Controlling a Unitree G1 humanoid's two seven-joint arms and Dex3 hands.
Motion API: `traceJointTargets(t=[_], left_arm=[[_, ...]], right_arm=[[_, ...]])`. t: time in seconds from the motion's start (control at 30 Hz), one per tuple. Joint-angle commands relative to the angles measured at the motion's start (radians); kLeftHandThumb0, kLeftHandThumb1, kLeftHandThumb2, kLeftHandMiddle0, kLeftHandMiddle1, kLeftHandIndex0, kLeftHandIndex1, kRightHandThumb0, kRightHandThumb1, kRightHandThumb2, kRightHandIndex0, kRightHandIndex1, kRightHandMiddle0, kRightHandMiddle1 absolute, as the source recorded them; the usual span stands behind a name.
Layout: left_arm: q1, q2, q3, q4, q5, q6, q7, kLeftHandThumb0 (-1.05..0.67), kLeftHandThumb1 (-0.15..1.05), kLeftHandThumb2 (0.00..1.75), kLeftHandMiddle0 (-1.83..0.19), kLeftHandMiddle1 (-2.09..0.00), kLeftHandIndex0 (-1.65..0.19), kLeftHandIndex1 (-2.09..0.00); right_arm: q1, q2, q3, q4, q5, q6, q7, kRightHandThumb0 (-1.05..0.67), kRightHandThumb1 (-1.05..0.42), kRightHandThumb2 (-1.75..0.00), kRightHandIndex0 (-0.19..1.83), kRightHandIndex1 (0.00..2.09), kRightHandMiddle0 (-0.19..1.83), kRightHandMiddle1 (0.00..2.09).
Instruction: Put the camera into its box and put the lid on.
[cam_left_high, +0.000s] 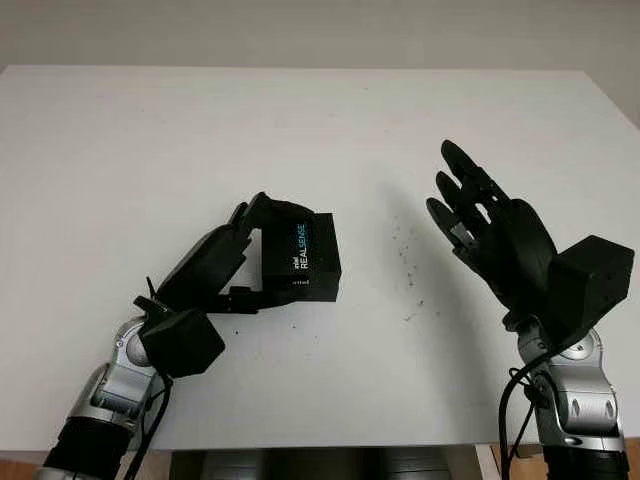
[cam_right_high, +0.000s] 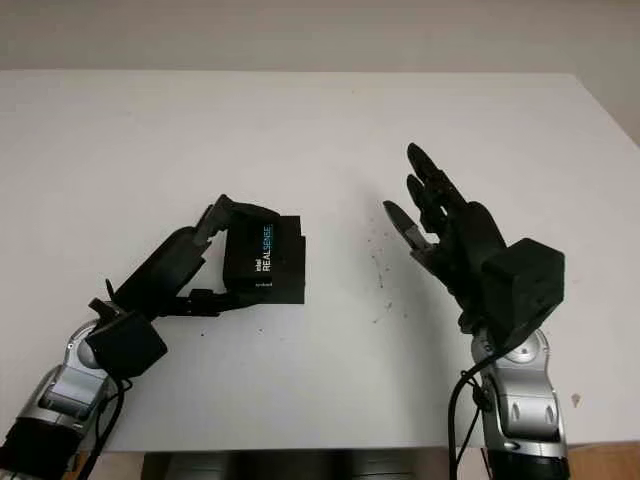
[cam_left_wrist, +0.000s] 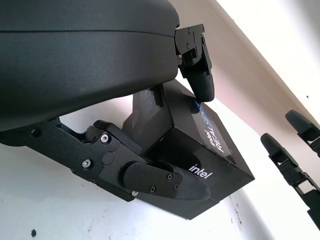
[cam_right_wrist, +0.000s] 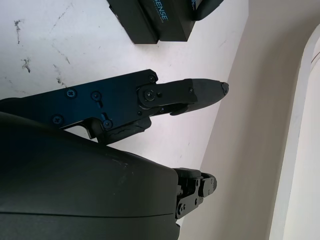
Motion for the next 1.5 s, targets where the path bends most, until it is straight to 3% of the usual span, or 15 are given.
traceJointTargets(t=[0.0, 0.5, 0.73, 1.0, 1.23, 1.4, 1.47], left_arm=[[-0.021, 0.014, -0.002, 0.049, 0.006, -0.013, -0.004, -0.22, 1.05, 0.48, 0.07, -1.6, 0.01, -1.41], [-0.189, -0.01, -0.058, 0.387, 0.112, -0.123, 0.09, -0.24, 1.05, 0.43, 0.18, -1.83, 0.06, -1.44], [-0.248, -0.03, -0.113, 0.463, 0.177, -0.2, 0.149, -0.24, 1.05, 0.46, 0.16, -1.69, 0.12, -1.53], [-0.248, -0.04, -0.131, 0.433, 0.167, -0.23, 0.144, -0.26, 1.05, 0.44, 0.19, -1.94, 0.14, -1.63], [-0.231, -0.039, -0.137, 0.341, 0.15, -0.23, 0.094, -0.27, 1.05, 0.46, 0.19, -1.92, 0.14, -1.66], [-0.229, -0.023, -0.153, 0.264, 0.202, -0.229, 0.093, -0.28, 1.05, 0.46, 0.19, -1.98, 0.13, -1.66], [-0.229, -0.004, -0.166, 0.214, 0.247, -0.212, 0.082, -0.3, 1.05, 0.47, 0.19, -1.85, 0.16, -1.6]], right_arm=[[0.001, -0.009, -0.005, -0.011, 0.004, -0.006, 0.003, -0.63, -1.05, -0.23, 0.12, 0.05, 0.15, 0.05], [0.007, -0.011, -0.01, -0.024, 0.014, 0.018, 0.007, -0.63, -1.05, -0.23, 0.11, 0.05, 0.15, 0.05], [0.013, -0.015, -0.01, -0.023, -0.003, -0.001, 0.002, -0.65, -1.05, -0.22, 0.14, 0.06, 0.17, 0.06], [0.01, -0.006, -0.003, -0.013, 0.005, -0.012, 0.008, -0.63, -1.05, -0.24, 0.11, 0.05, 0.14, 0.05], [0.012, 0.001, 0.004, -0.018, -0.004, -0.01, -0.007, -0.63, -1.05, -0.25, 0.12, 0.05, 0.14, 0.05], [0.014, 0.006, 0.006, -0.029, 0.002, 0.007, -0.018, -0.63, -1.05, -0.24, 0.12, 0.05, 0.14, 0.05], [0.016, 0.005, 0.006, -0.033, 0.004, 0.012, -0.018, -0.63, -1.05, -0.24, 0.11, 0.05, 0.14, 0.05]])
